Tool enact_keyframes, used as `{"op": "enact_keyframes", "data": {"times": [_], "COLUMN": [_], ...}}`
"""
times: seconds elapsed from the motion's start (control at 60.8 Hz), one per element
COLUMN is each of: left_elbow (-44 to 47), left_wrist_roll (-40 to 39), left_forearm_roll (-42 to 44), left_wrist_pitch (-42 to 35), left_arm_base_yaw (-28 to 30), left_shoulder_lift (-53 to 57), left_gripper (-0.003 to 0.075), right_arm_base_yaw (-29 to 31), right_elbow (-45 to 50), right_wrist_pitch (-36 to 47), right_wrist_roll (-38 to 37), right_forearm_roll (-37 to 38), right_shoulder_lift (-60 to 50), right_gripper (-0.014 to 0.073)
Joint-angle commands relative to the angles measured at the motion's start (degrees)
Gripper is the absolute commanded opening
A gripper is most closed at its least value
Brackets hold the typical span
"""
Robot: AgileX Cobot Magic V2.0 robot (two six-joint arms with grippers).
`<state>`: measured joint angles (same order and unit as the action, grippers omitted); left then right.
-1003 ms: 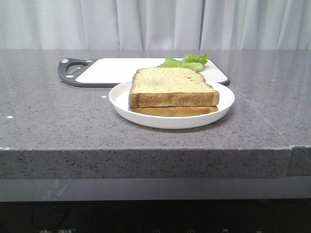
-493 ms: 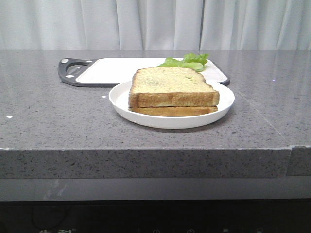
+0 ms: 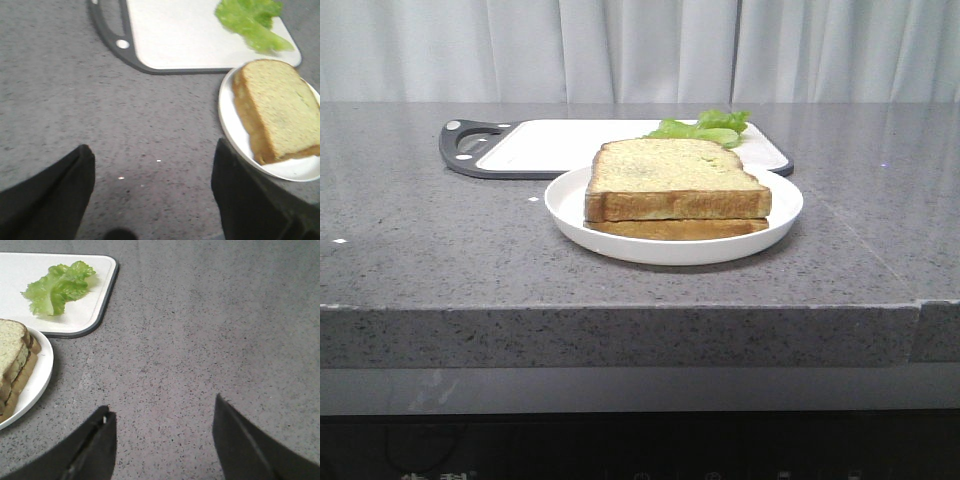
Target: Left arm grabs bread, right arm adds lettuce
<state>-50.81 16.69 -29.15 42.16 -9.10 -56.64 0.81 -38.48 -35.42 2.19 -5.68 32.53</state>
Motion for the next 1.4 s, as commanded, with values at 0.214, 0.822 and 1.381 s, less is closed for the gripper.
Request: {"op": "enact_keyframes", "data": {"times": [0.214, 0.822, 1.381], "left_elbow": [-9.0, -23.6, -23.6], "left_wrist_roll": [0.5, 0.5, 0.5], "left_forearm_roll": [-5.7, -17.7, -18.2], "left_wrist_pitch": [-5.3, 0.6, -1.8], "left_arm_base_yaw": [-16.7, -20.6, -20.4], "left_shoulder_lift": [-12.9, -37.6, -39.5], "left_gripper": [0.0492, 0.0492, 0.0220], "right_arm_base_yaw": [0.3, 0.3, 0.3], "right_elbow": [-1.6, -1.6, -1.6], "right_wrist_pitch": [4.2, 4.0, 3.8], "right_wrist_roll": [0.6, 0.6, 0.6], "right_forearm_roll": [-0.7, -0.7, -0.7], "right_shoulder_lift": [0.5, 0.5, 0.5], "right_gripper": [0.0450, 0.0450, 0.0450]}}
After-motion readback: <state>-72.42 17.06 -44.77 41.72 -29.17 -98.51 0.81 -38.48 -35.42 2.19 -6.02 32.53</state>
